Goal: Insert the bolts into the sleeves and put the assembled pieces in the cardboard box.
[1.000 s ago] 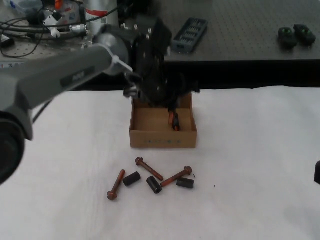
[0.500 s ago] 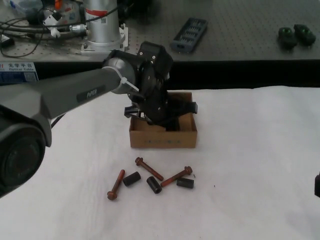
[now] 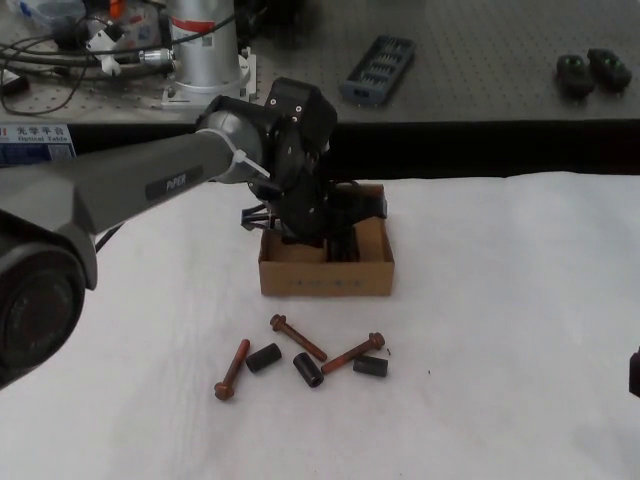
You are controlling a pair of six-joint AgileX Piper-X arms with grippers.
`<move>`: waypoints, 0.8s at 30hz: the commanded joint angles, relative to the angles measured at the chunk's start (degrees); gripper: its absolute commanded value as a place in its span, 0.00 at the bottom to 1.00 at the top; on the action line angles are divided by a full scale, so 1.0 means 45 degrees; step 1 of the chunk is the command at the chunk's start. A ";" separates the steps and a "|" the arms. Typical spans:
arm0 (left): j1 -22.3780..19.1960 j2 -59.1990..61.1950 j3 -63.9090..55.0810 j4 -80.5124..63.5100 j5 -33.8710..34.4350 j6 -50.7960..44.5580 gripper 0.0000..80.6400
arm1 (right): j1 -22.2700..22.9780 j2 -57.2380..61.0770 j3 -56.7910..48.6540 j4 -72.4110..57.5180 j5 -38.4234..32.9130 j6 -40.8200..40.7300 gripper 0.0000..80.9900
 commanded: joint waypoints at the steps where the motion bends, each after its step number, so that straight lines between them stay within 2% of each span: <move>1: 0.0049 -0.0725 -0.0208 -0.0022 0.0104 -0.0077 0.34 | -0.0062 -0.0088 -0.0013 -0.0138 0.0051 -0.0105 0.05; 8: 0.0238 -0.2681 -0.0208 0.0807 0.0108 0.2153 0.34 | -0.0062 -0.0088 -0.0013 -0.1237 0.0917 -0.0105 0.05; 12: 0.0409 -0.3867 -0.0208 0.2730 -0.0032 0.3396 0.34 | -0.0062 0.0091 -0.0013 -0.1642 0.0973 -0.0599 0.05; 18: 0.0466 -0.4792 -0.0180 0.6135 -0.0502 0.5514 0.24 | -0.0062 0.1830 -0.0013 -0.1818 0.0634 0.0080 0.05; 24: 0.0529 -0.5557 0.0830 0.6721 -0.0476 0.4838 0.23 | -0.0062 0.3468 -0.0051 -0.3439 -0.0406 0.0956 0.05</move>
